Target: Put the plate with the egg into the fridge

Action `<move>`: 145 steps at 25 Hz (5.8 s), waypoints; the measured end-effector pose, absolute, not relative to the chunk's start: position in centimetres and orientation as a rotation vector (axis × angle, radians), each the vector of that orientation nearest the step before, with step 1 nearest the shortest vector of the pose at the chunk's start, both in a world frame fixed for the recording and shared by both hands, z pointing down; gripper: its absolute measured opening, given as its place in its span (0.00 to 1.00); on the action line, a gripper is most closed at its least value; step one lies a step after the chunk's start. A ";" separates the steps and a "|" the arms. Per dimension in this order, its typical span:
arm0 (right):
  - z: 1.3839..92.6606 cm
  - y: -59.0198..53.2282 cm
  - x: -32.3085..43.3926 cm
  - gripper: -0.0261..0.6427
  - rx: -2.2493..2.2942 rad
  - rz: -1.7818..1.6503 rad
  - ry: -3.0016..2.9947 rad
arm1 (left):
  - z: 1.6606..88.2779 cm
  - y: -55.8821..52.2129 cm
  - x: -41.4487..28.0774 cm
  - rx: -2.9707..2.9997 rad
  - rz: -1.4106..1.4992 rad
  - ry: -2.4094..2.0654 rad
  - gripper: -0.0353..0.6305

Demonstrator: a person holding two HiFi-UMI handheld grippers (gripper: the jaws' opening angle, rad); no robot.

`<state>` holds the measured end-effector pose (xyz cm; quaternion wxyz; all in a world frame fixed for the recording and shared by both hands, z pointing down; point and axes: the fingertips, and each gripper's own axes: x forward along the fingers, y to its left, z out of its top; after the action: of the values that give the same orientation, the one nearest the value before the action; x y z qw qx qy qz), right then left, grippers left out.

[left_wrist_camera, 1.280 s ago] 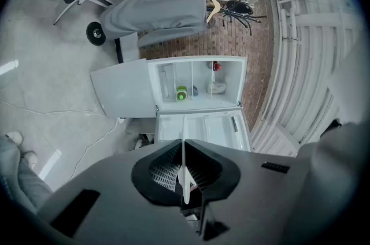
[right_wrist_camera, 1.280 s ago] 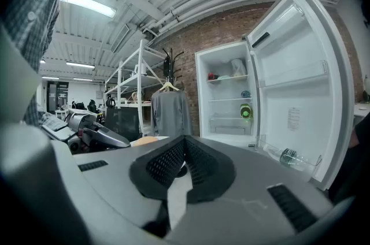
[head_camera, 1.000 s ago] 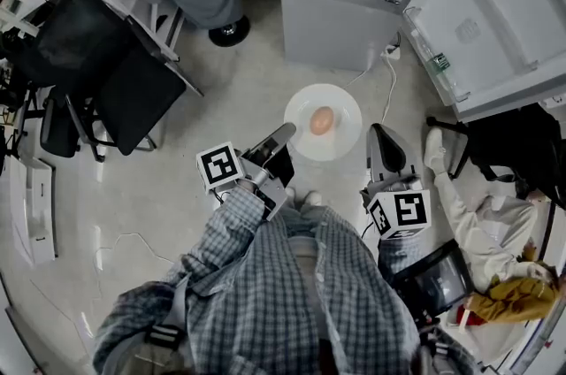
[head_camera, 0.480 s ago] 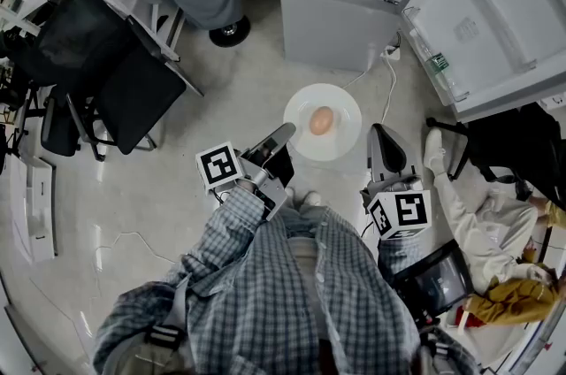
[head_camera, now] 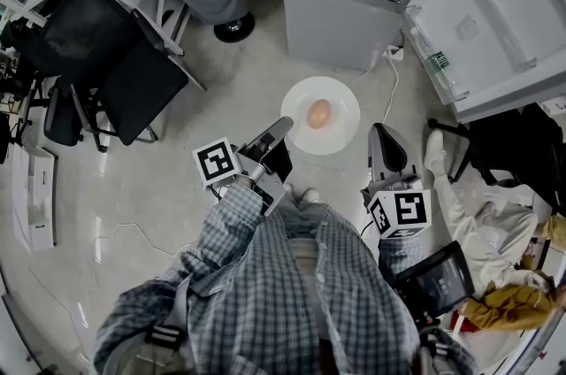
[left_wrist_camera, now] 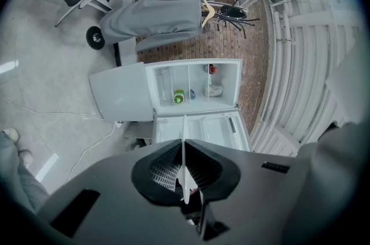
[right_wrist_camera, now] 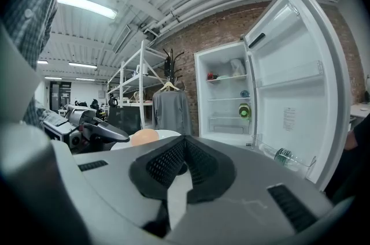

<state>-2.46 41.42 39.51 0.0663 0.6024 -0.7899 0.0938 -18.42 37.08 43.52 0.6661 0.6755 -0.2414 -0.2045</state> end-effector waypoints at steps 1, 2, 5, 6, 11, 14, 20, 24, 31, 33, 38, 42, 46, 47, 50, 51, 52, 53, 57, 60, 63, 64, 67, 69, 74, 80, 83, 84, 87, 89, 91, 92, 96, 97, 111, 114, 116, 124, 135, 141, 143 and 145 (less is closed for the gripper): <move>39.5 41.7 -2.4 0.05 1.810 0.273 -2.379 | 43.6 37.3 -18.4 1.525 -0.461 -0.551 0.08; 39.5 41.9 -2.3 0.05 1.804 0.267 -2.379 | 43.7 37.5 -18.3 1.526 -0.461 -0.556 0.08; 39.7 42.7 -1.6 0.05 1.797 0.265 -2.378 | 43.8 38.0 -17.7 1.525 -0.470 -0.563 0.08; 39.8 43.0 -1.2 0.05 1.797 0.267 -2.374 | 43.8 38.2 -17.4 1.526 -0.474 -0.563 0.08; 40.5 43.4 0.2 0.05 1.818 0.287 -2.349 | 43.8 38.5 -16.5 1.519 -0.473 -0.564 0.08; 40.9 43.0 0.8 0.05 1.826 0.296 -2.341 | 44.2 38.0 -16.1 1.510 -0.468 -0.566 0.08; 41.2 40.7 2.0 0.05 1.843 0.285 -2.320 | 44.8 35.0 -14.5 1.509 -0.465 -0.544 0.08; 41.2 37.8 2.8 0.05 1.841 0.276 -2.307 | 45.0 31.8 -13.4 1.506 -0.455 -0.533 0.08; 41.2 31.9 3.3 0.05 1.858 0.281 -2.282 | 45.0 26.0 -12.6 1.506 -0.434 -0.509 0.08; 41.2 30.3 3.3 0.05 1.860 0.276 -2.276 | 45.0 24.3 -12.6 1.509 -0.431 -0.504 0.08; 40.7 26.6 3.5 0.05 1.879 0.260 -2.260 | 44.6 20.5 -12.4 1.519 -0.429 -0.481 0.08; 40.5 24.1 3.6 0.05 1.887 0.240 -2.253 | 44.7 17.9 -12.0 1.530 -0.421 -0.470 0.08; 40.7 22.7 3.8 0.05 1.877 0.238 -2.258 | 45.0 16.2 -11.4 1.525 -0.432 -0.470 0.08; 40.8 22.4 3.9 0.05 1.872 0.239 -2.254 | 45.0 16.0 -11.3 1.520 -0.433 -0.471 0.08; 41.0 21.7 4.1 0.05 1.855 0.231 -2.235 | 45.0 15.4 -10.9 1.519 -0.425 -0.469 0.08; 41.1 21.3 4.2 0.05 1.851 0.227 -2.235 | 45.1 15.0 -10.8 1.520 -0.423 -0.468 0.08; 41.2 20.8 4.3 0.05 1.849 0.226 -2.240 | 45.1 14.6 -10.6 1.520 -0.423 -0.468 0.08; 41.3 20.3 4.5 0.05 1.846 0.228 -2.246 | 45.3 14.3 -10.4 1.518 -0.424 -0.471 0.08; 41.6 18.4 5.4 0.05 1.835 0.235 -2.275 | 45.7 12.5 -9.5 1.511 -0.438 -0.491 0.08; 41.5 16.3 6.7 0.05 1.827 0.238 -2.293 | 45.8 10.8 -8.6 1.509 -0.448 -0.507 0.08; 41.2 13.8 7.9 0.05 1.814 0.224 -2.317 | 45.6 9.0 -7.8 1.506 -0.458 -0.526 0.08; 41.1 12.9 8.2 0.05 1.808 0.219 -2.327 | 45.5 8.3 -7.5 1.508 -0.463 -0.531 0.08; 40.8 10.6 8.9 0.05 1.764 0.190 -2.361 | 45.2 6.4 -6.6 1.509 -0.479 -0.545 0.08; 40.4 9.3 9.2 0.05 1.734 0.155 -2.378 | 45.2 5.3 -6.0 1.504 -0.487 -0.557 0.08; 38.9 6.5 10.0 0.05 1.653 0.057 -2.400 | 44.6 2.8 -4.3 1.503 -0.509 -0.584 0.08; 38.3 4.0 10.8 0.05 1.588 -0.010 -2.422 | 44.4 0.4 -2.4 1.505 -0.538 -0.612 0.08; 37.7 3.3 10.8 0.05 1.583 -0.060 -2.462 | 44.4 -0.3 -1.8 1.503 -0.553 -0.623 0.08; 37.6 3.1 11.0 0.05 1.579 -0.066 -2.469 | 44.4 -0.6 -1.6 1.502 -0.559 -0.624 0.08; 37.5 2.5 11.3 0.05 1.580 -0.075 -2.479 | 44.3 -1.2 -1.1 1.498 -0.567 -0.621 0.08; 37.5 2.1 11.4 0.05 1.581 -0.079 -2.474 | 44.4 -1.8 -0.9 1.494 -0.562 -0.623 0.08; 37.5 1.5 11.5 0.05 1.584 -0.078 -2.466 | 44.5 -2.7 -0.7 1.494 -0.559 -0.623 0.08; 37.6 1.1 11.7 0.05 1.588 -0.082 -2.458 | 44.6 -3.2 -0.5 1.497 -0.557 -0.621 0.08; 38.1 -0.6 12.6 0.05 1.621 -0.086 -2.411 | 45.1 -5.8 0.5 1.505 -0.535 -0.600 0.08; 38.1 -1.1 12.6 0.05 1.629 -0.087 -2.407 | 45.1 -6.4 0.6 1.507 -0.531 -0.592 0.08; 37.3 -10.6 11.9 0.05 1.751 -0.086 -2.335 | 44.9 -16.4 0.6 1.543 -0.488 -0.518 0.08; 37.1 -12.4 11.6 0.05 1.780 -0.086 -2.319 | 44.9 -17.9 0.3 1.550 -0.470 -0.505 0.08; 37.1 -13.4 11.3 0.05 1.803 -0.072 -2.295 | 45.3 -18.6 0.0 1.556 -0.435 -0.503 0.08; 36.8 -16.4 10.6 0.05 1.841 -0.074 -2.251 | 46.4 -21.4 -0.3 1.599 -0.347 -0.515 0.08; 35.7 -19.8 11.4 0.05 1.767 -0.169 -2.275 | 46.2 -24.0 2.7 1.621 -0.358 -0.533 0.08; 35.4 -20.8 12.7 0.05 1.783 -0.168 -2.281 | 47.0 -25.3 4.0 1.605 -0.364 -0.572 0.08; 35.4 -21.1 13.0 0.05 1.766 -0.189 -2.281 | 47.1 -25.8 4.3 1.596 -0.383 -0.584 0.08; 35.4 -21.4 13.1 0.05 1.749 -0.204 -2.283 | 47.4 -26.3 4.5 1.594 -0.389 -0.601 0.08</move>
<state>13.06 -21.44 35.36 0.1289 0.6015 -0.7852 -0.0700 4.54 -26.32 47.36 0.6420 0.6994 -0.2636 -0.1706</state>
